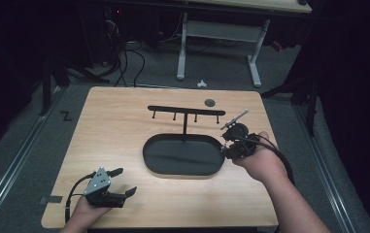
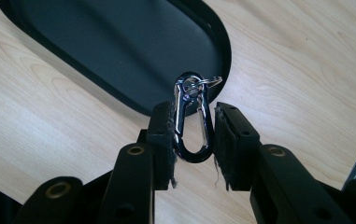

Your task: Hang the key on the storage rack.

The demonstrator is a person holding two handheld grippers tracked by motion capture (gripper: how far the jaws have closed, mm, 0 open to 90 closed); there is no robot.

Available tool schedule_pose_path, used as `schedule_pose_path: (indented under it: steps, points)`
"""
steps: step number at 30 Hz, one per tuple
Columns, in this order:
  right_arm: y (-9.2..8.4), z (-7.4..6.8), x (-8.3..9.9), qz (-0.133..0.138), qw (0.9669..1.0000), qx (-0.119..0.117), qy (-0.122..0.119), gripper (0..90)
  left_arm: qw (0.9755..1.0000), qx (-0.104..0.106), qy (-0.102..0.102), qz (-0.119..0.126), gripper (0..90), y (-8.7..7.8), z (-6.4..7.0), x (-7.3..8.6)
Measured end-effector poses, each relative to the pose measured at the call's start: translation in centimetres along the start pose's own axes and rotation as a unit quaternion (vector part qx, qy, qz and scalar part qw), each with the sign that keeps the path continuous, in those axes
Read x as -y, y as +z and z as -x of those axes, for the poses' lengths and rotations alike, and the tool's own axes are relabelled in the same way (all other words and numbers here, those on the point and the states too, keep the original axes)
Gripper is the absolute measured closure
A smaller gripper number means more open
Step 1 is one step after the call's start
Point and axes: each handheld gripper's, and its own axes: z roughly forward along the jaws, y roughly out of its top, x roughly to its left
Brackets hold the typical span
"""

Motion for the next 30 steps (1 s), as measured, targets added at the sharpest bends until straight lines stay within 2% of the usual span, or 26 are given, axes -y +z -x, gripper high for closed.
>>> schedule_pose_path:
  steps: [11, 16, 17, 19, 30]
  points:
    - [-1.5, 1.0, -2.3, 0.012, 0.9999, 0.005, 0.010, 68.7, 1.0000, 0.001, 0.002, -0.003, 15.1, 0.0, 0.0, 0.0]
    - [-2.2, 1.3, -3.3, 0.018, 0.9997, 0.012, 0.011, 68.7, 1.0000, 0.001, 0.002, -0.003, 15.0, 0.0, 0.0, 0.0]
    - [-2.3, 1.4, -3.5, 0.020, 0.9997, 0.014, 0.005, 68.7, 1.0000, 0.001, 0.002, -0.003, 15.0, 0.0, 0.0, 0.0]
    - [-2.5, 1.4, -3.9, 0.022, 0.9996, 0.015, 0.011, 68.7, 1.0000, 0.001, 0.002, -0.003, 15.1, 0.0, 0.0, 0.0]
    - [-2.7, 1.3, -5.7, 0.030, 0.9993, 0.023, 0.003, 68.7, 1.0000, 0.001, 0.000, 0.000, 15.1, -0.1, 0.0, 0.1]
